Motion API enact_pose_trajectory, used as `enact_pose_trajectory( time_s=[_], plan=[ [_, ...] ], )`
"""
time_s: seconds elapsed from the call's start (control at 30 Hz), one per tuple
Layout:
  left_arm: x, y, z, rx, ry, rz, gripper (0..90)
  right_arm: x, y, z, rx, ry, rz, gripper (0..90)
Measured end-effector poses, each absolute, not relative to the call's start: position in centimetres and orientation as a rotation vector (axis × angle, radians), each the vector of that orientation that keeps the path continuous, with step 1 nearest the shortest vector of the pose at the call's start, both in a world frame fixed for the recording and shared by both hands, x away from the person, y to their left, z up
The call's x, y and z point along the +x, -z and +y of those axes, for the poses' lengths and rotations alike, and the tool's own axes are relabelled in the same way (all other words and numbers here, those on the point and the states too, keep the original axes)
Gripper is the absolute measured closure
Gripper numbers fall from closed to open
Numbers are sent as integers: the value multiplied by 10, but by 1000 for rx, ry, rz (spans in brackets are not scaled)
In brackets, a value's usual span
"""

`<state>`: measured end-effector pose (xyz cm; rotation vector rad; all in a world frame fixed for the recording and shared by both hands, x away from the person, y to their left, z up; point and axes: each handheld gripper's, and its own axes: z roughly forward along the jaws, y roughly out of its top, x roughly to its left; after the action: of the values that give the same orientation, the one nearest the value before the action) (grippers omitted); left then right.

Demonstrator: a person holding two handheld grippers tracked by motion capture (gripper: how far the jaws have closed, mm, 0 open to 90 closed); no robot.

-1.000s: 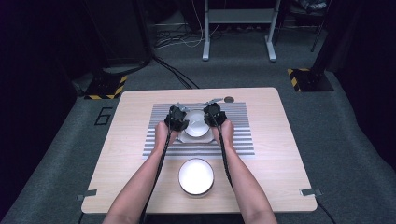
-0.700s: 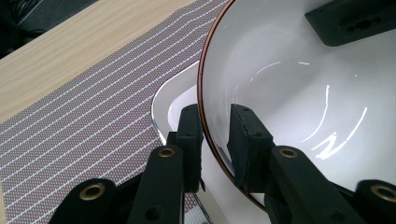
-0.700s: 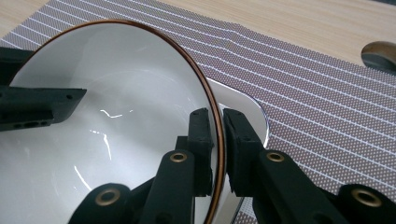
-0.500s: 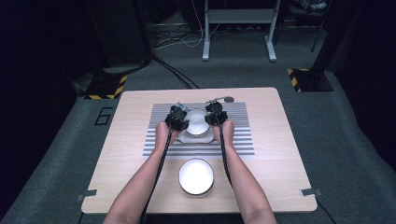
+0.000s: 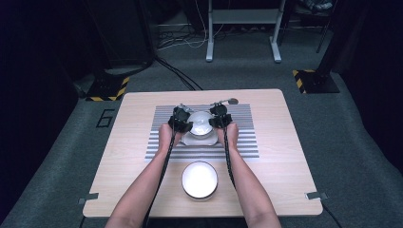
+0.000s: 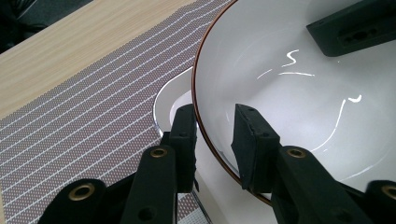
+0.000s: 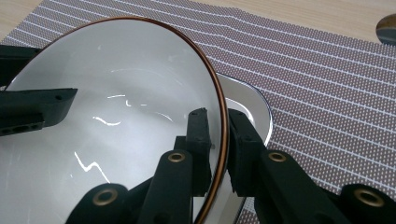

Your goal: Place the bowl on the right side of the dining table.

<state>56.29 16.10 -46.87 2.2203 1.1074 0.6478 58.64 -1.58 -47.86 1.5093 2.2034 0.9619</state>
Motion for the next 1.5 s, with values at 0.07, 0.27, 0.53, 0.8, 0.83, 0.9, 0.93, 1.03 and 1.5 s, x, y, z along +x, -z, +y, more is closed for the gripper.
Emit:
enact_pose_trajectory(
  time_s=[0.07, 0.27, 0.53, 0.8, 0.83, 0.9, 0.93, 1.03, 1.5],
  plan=[
    [564, 468, 160, 2215, -649, 1111, 698, 587, 480, -18, 1531, -965, 2206, 808],
    [564, 466, 158, 2205, -640, 1117, 687, 590, 484, -22, 1565, -984, 2218, 804],
    [566, 463, 165, 2182, -621, 1147, 583, 591, 484, -23, 1547, -978, 2225, 778],
    [565, 459, 176, 2149, -583, 1199, 366, 591, 479, -31, 1552, -1002, 2195, 487],
    [564, 458, 177, 2150, -582, 1197, 346, 590, 477, -33, 1557, -1005, 2183, 437],
    [563, 457, 179, 2151, -574, 1200, 298, 588, 473, -35, 1543, -1010, 2165, 329],
    [562, 456, 180, 2150, -575, 1201, 277, 587, 471, -36, 1538, -1019, 2166, 278],
    [561, 453, 182, 2149, -553, 1198, 214, 583, 466, -37, 1513, -1015, 2170, 182],
    [543, 442, 187, 2150, -536, 1137, 141, 561, 455, -40, 1407, -1003, 2198, 85]
  ],
)
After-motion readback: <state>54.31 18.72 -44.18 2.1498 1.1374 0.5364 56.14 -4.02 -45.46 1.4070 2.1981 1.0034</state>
